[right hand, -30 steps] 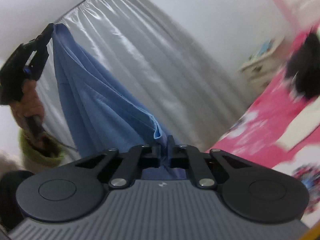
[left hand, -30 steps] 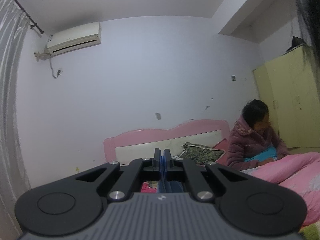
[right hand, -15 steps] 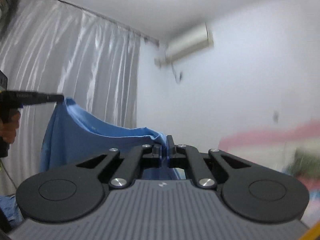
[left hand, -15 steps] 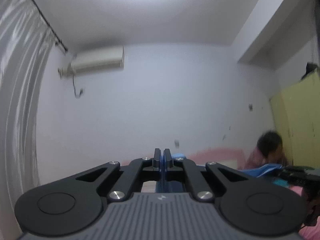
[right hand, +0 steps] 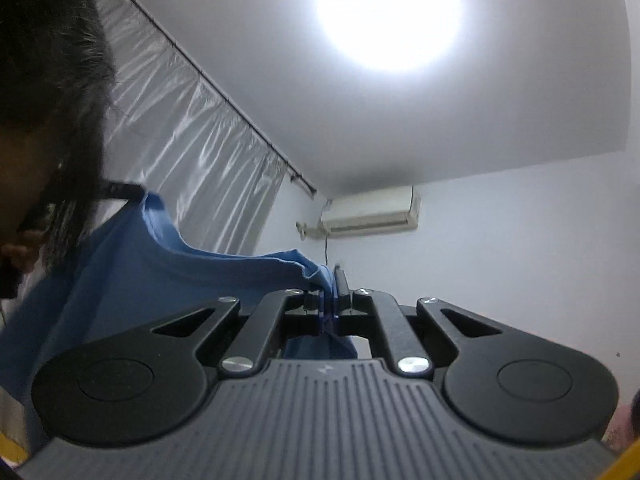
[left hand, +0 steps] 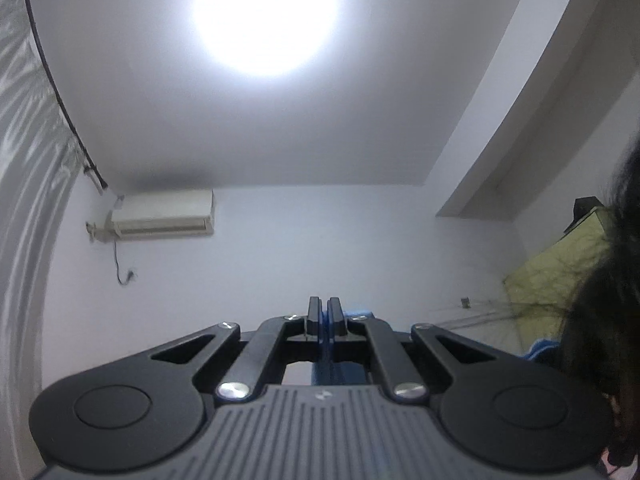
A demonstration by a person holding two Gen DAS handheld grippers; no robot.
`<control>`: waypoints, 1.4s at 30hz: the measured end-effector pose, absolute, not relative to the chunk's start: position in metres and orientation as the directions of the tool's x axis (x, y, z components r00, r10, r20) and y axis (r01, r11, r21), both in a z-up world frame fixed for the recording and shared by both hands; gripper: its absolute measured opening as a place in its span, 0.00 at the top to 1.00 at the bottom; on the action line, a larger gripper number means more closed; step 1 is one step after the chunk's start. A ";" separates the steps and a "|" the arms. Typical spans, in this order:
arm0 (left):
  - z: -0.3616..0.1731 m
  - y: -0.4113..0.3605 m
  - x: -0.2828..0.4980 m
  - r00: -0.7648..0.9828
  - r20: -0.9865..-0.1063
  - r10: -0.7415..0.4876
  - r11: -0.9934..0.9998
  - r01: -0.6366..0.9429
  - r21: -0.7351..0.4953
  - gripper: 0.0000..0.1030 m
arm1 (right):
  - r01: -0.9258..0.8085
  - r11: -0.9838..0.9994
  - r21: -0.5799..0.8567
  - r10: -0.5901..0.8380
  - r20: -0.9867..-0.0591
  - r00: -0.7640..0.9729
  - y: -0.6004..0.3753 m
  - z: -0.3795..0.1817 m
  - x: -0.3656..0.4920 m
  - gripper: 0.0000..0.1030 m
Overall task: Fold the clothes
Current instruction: 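Lift the blue T-shirt high with both grippers and shake it out, then lower the blue T-shirt onto the bedspread with both grippers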
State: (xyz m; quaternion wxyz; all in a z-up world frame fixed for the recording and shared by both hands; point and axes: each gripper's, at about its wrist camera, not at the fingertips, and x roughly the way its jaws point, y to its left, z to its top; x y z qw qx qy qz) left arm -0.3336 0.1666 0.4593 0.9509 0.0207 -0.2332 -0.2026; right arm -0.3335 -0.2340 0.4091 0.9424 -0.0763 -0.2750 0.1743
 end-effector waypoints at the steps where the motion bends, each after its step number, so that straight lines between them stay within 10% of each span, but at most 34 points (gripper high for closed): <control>1: 0.456 0.163 -0.325 0.818 0.413 -0.399 0.915 0.383 0.126 0.97 | -0.291 0.928 -0.233 0.369 0.474 0.799 -0.235 0.404 -0.331 0.98; 19: 0.184 0.076 0.056 0.861 -0.365 -0.354 0.930 0.365 -0.041 0.97 | -0.171 0.985 0.027 0.172 -0.293 0.941 -0.263 0.198 -0.012 0.98; 31: -0.018 0.045 0.197 0.789 -0.573 -0.224 0.943 0.323 0.076 0.96 | -0.044 0.999 0.008 0.040 -0.614 0.789 -0.265 0.005 0.156 0.98; 36: -0.080 0.042 0.224 0.665 -0.713 -0.221 0.939 0.342 0.029 0.68 | 0.049 0.997 0.052 0.004 -0.731 0.683 -0.271 -0.050 0.180 0.94; 42: -0.077 0.068 0.225 0.653 -0.713 -0.253 0.948 0.315 -0.048 0.42 | 0.268 0.893 0.361 0.140 -0.789 0.598 -0.317 -0.076 0.193 0.50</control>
